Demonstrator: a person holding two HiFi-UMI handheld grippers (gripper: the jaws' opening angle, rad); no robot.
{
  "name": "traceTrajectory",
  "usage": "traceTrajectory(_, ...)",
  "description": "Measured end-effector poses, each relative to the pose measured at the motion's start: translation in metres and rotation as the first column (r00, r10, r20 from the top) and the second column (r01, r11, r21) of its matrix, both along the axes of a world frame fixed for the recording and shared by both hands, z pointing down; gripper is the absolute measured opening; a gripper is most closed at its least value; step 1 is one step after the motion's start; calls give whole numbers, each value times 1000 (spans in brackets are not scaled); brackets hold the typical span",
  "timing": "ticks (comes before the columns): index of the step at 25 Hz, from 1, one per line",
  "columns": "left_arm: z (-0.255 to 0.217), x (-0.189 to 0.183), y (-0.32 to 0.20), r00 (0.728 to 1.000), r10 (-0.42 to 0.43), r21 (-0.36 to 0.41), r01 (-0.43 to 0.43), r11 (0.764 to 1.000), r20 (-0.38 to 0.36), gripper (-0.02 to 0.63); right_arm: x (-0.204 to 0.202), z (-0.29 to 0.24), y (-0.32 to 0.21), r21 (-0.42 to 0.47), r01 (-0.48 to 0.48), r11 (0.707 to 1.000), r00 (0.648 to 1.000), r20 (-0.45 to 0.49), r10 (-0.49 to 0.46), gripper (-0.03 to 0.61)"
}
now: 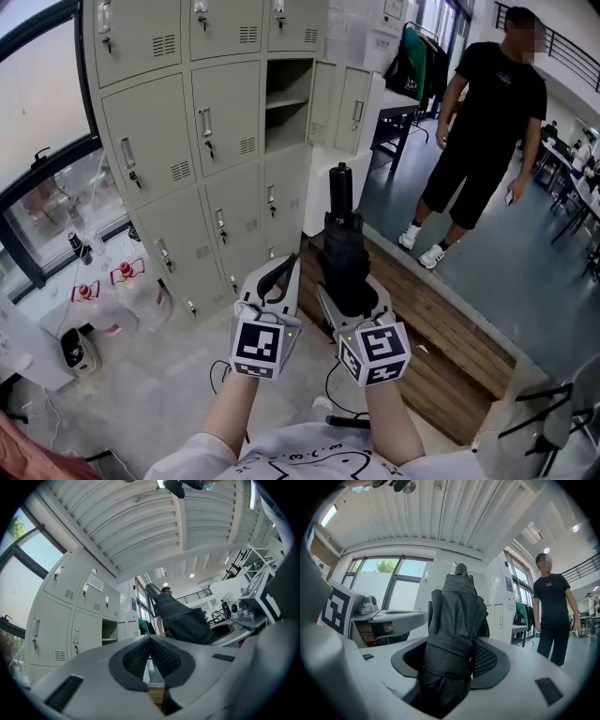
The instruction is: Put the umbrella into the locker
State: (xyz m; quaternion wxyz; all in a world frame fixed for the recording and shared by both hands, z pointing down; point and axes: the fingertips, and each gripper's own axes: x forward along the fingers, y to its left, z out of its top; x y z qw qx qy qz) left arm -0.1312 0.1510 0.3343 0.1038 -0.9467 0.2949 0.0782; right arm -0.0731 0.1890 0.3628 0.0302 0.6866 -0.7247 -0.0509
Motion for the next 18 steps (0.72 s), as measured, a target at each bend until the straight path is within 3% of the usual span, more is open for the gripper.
traceTrajectory(10, 11, 12, -62, 999, -42, -11, 42, 999, 27, 8, 22, 12, -63, -13, 33, 999, 998, 52, -33, 262)
traceTrajectory(18, 16, 72, -137, 996, -69, -9, 69, 998, 55, 8, 69, 27, -145, -33, 120, 992, 990, 81, -117, 262)
